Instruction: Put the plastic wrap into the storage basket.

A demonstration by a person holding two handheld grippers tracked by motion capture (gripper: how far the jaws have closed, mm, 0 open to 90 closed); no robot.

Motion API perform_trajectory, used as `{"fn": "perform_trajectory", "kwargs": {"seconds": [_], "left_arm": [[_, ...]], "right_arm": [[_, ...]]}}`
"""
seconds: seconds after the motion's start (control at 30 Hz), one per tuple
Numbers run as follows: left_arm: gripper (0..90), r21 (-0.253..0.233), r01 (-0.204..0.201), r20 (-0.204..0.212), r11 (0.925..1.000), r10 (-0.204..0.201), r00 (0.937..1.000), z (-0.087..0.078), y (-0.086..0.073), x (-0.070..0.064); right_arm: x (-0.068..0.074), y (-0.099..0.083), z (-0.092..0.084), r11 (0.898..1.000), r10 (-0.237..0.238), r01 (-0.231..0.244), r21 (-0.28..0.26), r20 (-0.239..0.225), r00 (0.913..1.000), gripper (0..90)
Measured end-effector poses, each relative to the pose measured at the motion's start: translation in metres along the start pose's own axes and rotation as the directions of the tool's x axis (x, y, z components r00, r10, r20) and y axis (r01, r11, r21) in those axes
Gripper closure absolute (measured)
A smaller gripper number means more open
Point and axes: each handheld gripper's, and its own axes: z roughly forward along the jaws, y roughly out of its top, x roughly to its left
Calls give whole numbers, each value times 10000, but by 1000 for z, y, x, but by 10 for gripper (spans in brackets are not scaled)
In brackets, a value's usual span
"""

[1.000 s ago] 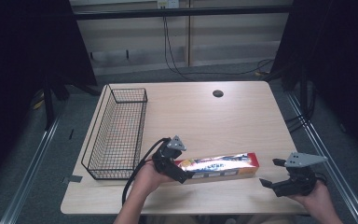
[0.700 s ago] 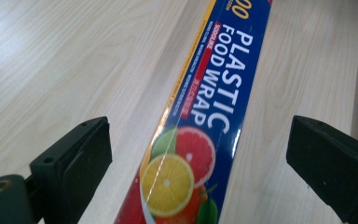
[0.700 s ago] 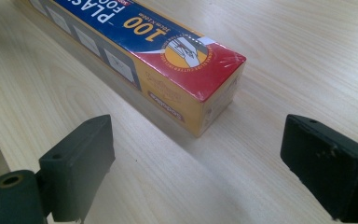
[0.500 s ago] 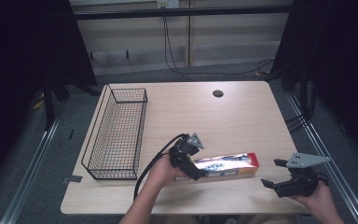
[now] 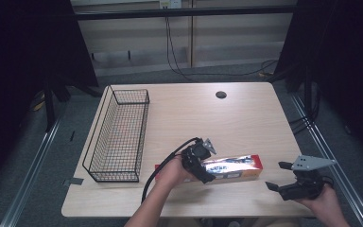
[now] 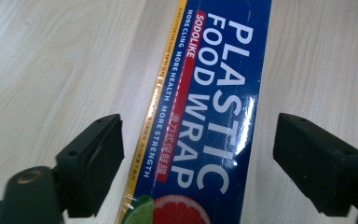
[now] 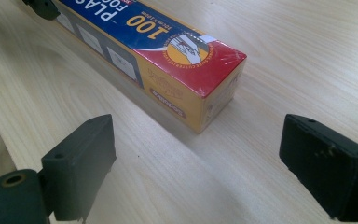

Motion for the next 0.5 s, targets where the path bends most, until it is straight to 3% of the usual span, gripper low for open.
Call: {"fn": "perform_trajectory", "kwargs": {"seconds": [0.17,0.33,0.5], "left_arm": [[264,189,-26,67,9998,25,10000,2,0,1],[285,219,69,83,9997,-71,9999,1,2,1],[289,286,-161,-35,9995,162,9999,2,6,1]], "right_arm": [[0,0,0,10000,5,-5,6,-17,10000,107],[0,0,1,10000,-18,18,15,-26,10000,108],[0,0,0,10000,15,-15,2,-19,10000,109]]}}
